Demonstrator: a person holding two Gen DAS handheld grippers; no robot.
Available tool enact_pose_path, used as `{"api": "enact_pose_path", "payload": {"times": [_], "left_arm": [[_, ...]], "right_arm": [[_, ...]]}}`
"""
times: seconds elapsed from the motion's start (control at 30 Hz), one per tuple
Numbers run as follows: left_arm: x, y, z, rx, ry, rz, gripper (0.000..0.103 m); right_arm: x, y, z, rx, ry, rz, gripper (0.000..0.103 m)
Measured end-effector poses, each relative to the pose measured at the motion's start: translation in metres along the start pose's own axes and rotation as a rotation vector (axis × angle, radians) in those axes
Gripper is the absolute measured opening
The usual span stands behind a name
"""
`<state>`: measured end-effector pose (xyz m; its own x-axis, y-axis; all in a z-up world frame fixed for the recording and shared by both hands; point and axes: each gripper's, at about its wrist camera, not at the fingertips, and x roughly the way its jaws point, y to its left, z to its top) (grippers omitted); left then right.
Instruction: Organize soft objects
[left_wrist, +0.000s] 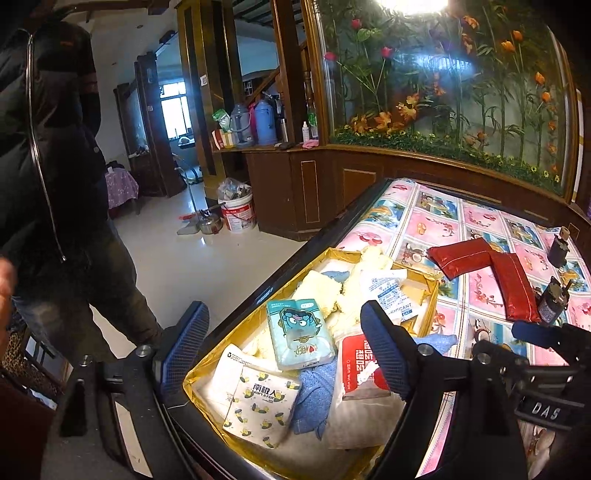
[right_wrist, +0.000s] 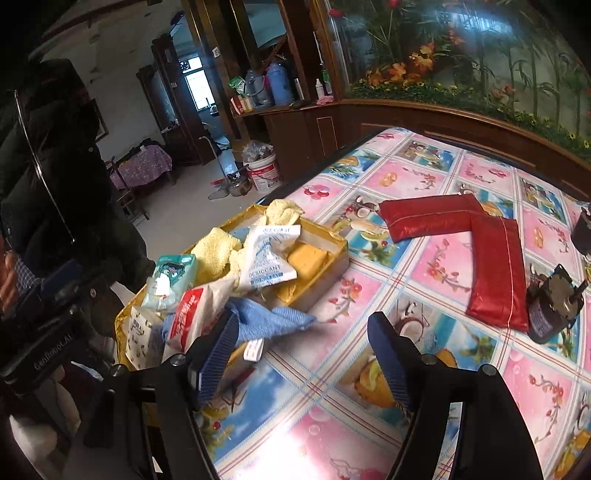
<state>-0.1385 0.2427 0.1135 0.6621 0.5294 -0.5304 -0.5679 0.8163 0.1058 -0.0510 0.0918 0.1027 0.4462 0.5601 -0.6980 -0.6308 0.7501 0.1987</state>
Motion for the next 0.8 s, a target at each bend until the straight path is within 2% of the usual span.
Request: {"api": "enact_pose_path", "payload": {"times": [0.23,0.33,0.4,0.53,0.6,0.7,0.8], "left_arm": [[-0.018,-0.011,0.003,0.007,-0.075,0.057,0.088],[-0.031,-0.016,0.003,0.003,-0.14,0.122,0.09],[-0.041,-0.019,0.003,-0.003,-0.197,0.155,0.103],[-0.06,-0.017,-0.003,-0.037,-0.294,0.128,0.103],[-0.06,-0.019,-0.004,-0.039,-0.306,0.121,0.103],[-0.056,-0.028,-0.004,0.009,-0.284,0.133,0.103],[-0.054,-0.03,-0.003,0.004,-0.246,0.093,0.103]], "right_arm": [[-0.008,-0.002,-0.019,-0.017,-0.01,-0.027,0.079],[-0.012,-0.004,-0.024,-0.018,-0.019,-0.034,0.08],[-0.015,-0.005,-0.028,-0.018,-0.025,-0.036,0.081],[-0.023,-0.006,-0.035,-0.02,-0.045,-0.038,0.082],[-0.026,-0.006,-0.038,-0.024,-0.055,-0.037,0.083],[-0.03,-0.005,-0.041,-0.031,-0.065,-0.038,0.084],[-0.034,-0.004,-0.044,-0.039,-0.076,-0.041,0.086]]}}
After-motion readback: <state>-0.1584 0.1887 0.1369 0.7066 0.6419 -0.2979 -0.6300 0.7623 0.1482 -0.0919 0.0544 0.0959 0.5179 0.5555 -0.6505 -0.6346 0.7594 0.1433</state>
